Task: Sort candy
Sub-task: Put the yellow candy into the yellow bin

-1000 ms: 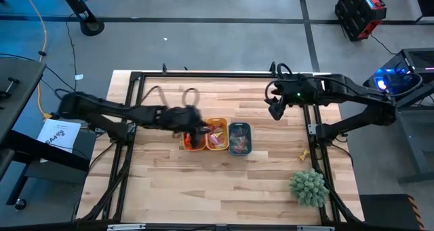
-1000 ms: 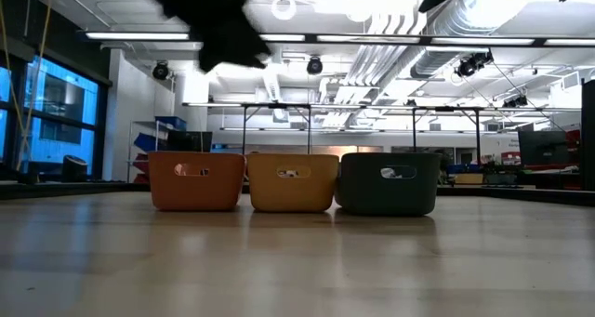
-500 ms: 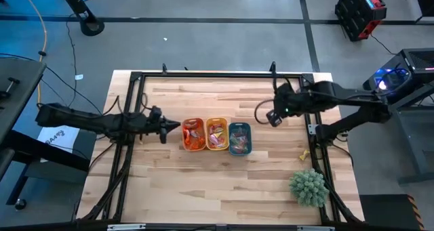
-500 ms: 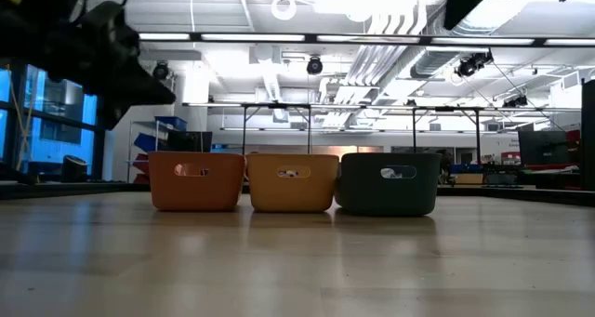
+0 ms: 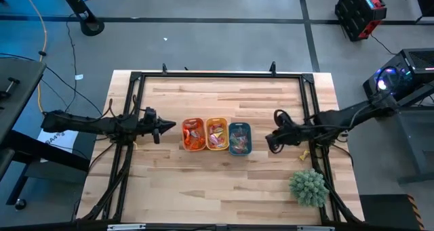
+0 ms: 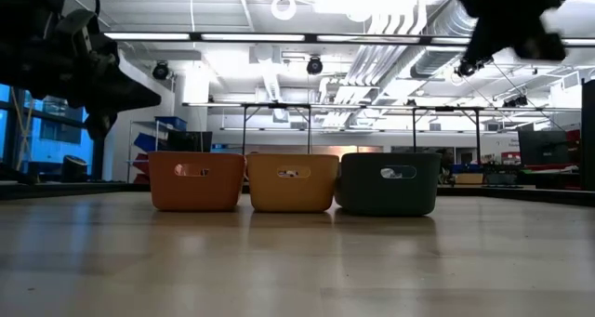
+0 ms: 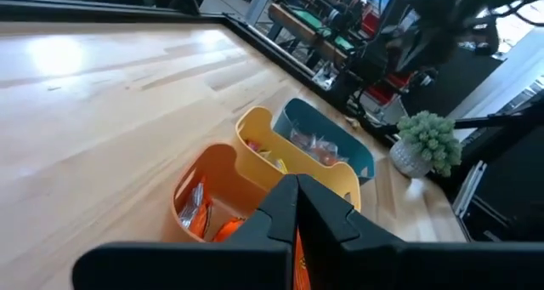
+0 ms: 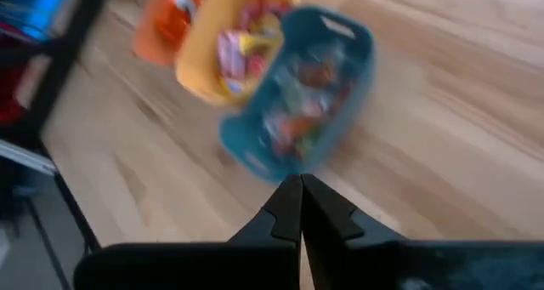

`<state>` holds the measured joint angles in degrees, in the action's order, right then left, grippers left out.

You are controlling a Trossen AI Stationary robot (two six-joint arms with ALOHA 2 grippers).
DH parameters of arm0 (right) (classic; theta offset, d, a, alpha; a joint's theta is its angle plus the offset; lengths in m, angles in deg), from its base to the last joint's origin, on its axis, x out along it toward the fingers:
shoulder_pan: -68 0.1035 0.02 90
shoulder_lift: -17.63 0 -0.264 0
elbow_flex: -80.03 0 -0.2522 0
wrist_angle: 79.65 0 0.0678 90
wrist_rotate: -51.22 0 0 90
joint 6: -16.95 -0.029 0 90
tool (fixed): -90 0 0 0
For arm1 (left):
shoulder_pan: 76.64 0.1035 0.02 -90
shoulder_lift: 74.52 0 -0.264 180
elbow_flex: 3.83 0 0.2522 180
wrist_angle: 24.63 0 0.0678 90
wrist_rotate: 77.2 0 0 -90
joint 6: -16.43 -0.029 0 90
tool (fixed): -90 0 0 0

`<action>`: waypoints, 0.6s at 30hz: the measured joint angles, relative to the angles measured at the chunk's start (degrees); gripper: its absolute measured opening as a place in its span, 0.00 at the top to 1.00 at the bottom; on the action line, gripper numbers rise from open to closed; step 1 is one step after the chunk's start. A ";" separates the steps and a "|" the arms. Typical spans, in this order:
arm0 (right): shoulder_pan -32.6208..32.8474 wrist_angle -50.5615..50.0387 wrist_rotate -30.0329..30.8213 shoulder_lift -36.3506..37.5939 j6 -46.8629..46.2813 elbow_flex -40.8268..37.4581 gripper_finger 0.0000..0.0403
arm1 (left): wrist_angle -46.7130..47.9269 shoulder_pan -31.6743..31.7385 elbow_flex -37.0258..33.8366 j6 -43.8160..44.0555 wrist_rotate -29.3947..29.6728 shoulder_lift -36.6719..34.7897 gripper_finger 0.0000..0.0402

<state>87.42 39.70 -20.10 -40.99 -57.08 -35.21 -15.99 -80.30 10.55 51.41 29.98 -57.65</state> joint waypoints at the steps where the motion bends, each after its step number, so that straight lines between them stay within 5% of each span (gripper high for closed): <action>1: -0.76 4.64 0.77 0.53 1.76 -2.67 1.00 | 0.02 0.00 0.00 -0.08 0.05 -0.18 1.00; 6: -9.08 25.76 -2.26 2.94 14.05 -14.41 1.00 | -0.04 0.00 0.00 -2.08 0.00 -0.23 1.00; 11: -18.54 40.42 -13.71 4.91 25.11 -22.16 1.00 | -3.11 -0.16 0.00 2.85 -2.58 -0.22 1.00; 14: -20.90 38.91 -22.52 6.53 28.09 -23.25 1.00 | -4.23 -0.08 0.00 5.07 -1.96 -0.22 1.00; 18: -21.29 24.43 -32.74 9.06 28.75 -22.06 1.00 | -3.36 -0.08 0.00 5.41 -0.33 -0.10 1.00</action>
<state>66.13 64.13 -52.84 -31.92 -28.33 -57.27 -19.35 -80.38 10.55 56.82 29.64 -57.75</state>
